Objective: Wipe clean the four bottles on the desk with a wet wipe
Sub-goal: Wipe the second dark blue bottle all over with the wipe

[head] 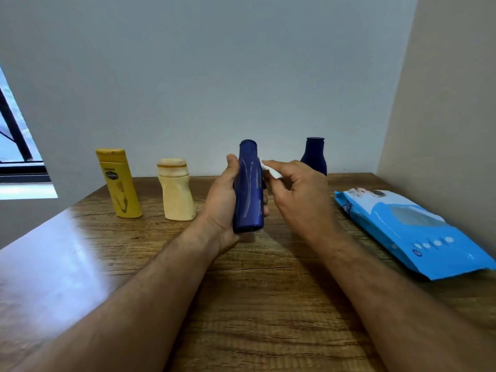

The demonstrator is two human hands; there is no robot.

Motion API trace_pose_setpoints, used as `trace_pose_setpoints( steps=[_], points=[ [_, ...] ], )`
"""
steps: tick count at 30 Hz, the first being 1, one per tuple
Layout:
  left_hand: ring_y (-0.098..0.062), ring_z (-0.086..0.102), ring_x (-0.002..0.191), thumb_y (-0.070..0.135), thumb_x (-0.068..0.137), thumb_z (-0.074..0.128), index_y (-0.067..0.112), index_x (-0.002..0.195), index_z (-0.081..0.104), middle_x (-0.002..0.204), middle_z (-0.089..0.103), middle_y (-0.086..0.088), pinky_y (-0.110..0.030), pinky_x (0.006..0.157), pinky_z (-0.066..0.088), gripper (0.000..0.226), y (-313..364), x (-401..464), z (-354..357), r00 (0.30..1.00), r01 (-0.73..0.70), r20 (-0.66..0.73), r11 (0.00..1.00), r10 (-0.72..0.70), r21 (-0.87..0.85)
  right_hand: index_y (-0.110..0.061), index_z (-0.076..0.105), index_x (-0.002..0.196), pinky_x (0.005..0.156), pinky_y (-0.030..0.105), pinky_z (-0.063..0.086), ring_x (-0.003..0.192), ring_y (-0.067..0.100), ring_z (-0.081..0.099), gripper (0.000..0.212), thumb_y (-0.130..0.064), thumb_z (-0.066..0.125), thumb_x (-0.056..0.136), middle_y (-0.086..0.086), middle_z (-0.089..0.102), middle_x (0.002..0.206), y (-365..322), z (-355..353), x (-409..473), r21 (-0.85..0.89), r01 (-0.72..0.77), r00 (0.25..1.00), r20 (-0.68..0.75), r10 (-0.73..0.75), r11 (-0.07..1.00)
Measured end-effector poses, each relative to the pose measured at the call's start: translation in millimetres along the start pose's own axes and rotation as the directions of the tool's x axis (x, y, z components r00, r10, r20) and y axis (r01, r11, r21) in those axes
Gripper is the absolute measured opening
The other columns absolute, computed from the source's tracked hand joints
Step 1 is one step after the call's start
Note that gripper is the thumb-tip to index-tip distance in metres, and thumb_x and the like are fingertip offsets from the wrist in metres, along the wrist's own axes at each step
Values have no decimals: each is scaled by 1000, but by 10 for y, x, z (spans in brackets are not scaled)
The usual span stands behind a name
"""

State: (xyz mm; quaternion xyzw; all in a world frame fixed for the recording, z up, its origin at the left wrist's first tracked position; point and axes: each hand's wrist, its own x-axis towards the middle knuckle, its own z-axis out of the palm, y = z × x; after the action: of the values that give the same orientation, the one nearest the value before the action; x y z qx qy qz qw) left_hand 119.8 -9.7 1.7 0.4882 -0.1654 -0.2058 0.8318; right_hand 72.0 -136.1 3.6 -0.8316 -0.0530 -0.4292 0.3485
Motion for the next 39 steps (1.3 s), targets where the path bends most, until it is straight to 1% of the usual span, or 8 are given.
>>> trace_pose_setpoints(
  steps=[3, 10, 16, 25, 27, 31, 34, 39],
  points=[
    [-15, 60, 58, 58, 101, 42, 11, 112, 63, 80, 65, -7, -27, 49, 52, 53, 2, 25, -14, 997, -38, -62, 999, 38, 4, -23, 67, 123, 73, 3, 42, 85, -4, 57, 32, -12, 61, 93, -9, 66, 94, 0, 9, 3, 3, 37, 999, -7, -37, 999],
    [-15, 65, 68, 58, 97, 51, 16, 110, 67, 81, 70, -3, -33, 65, 54, 46, 2, 59, -44, 989, -80, -116, 993, 90, 83, -20, 72, 115, 66, 8, 45, 79, 4, 60, 28, -9, 66, 90, -4, 68, 91, -20, 5, 6, 86, 80, 997, -10, -79, 993],
    [-20, 68, 76, 59, 95, 53, 14, 114, 65, 85, 71, -5, -40, 79, 58, 51, 39, 115, -92, 974, -100, -198, 993, 111, 66, -17, 79, 93, 57, 10, 44, 67, 6, 65, 17, -7, 75, 80, -8, 71, 79, -24, -51, -48, 165, 98, 972, 195, -130, 981],
    [-12, 67, 66, 56, 98, 50, 21, 110, 68, 80, 73, 0, -29, 57, 54, 41, -53, 63, -54, 993, -96, -39, 962, 109, 257, -21, 74, 108, 71, 10, 49, 81, 3, 62, 23, -13, 67, 88, -7, 69, 93, -15, -51, 58, -3, 57, 996, -73, -57, 998],
    [-15, 67, 69, 56, 98, 50, 20, 113, 68, 86, 73, -3, -31, 59, 56, 43, -50, 66, -58, 991, -99, -64, 960, 120, 263, -19, 76, 103, 65, 10, 47, 76, 4, 62, 19, -14, 71, 86, -7, 69, 87, -6, -66, 51, 8, 62, 998, -5, -62, 998],
    [-23, 69, 85, 54, 98, 53, 17, 120, 64, 100, 72, -10, -45, 83, 58, 45, -25, 109, -89, 973, -124, -175, 978, 153, 168, -21, 79, 88, 56, 9, 44, 65, 1, 62, 12, -11, 75, 82, -14, 67, 73, -39, -72, -16, 105, 18, 955, 291, -48, 994],
    [-23, 67, 86, 55, 96, 54, 17, 121, 63, 102, 70, -10, -44, 83, 58, 46, -13, 135, -99, 953, -140, -252, 982, 168, 127, -22, 79, 82, 57, 7, 44, 67, -2, 63, 11, -12, 74, 81, -16, 68, 69, -59, -85, -40, 66, 6, 892, 451, -35, 998],
    [-25, 68, 86, 60, 98, 47, 13, 122, 64, 97, 71, -11, -45, 90, 56, 56, -18, 132, -64, 974, -55, -217, 998, 59, 25, -28, 77, 98, 59, 10, 46, 71, -2, 61, 16, -19, 69, 88, -15, 66, 83, -26, -51, -2, 47, -42, 968, 250, 29, 998]
  ],
)
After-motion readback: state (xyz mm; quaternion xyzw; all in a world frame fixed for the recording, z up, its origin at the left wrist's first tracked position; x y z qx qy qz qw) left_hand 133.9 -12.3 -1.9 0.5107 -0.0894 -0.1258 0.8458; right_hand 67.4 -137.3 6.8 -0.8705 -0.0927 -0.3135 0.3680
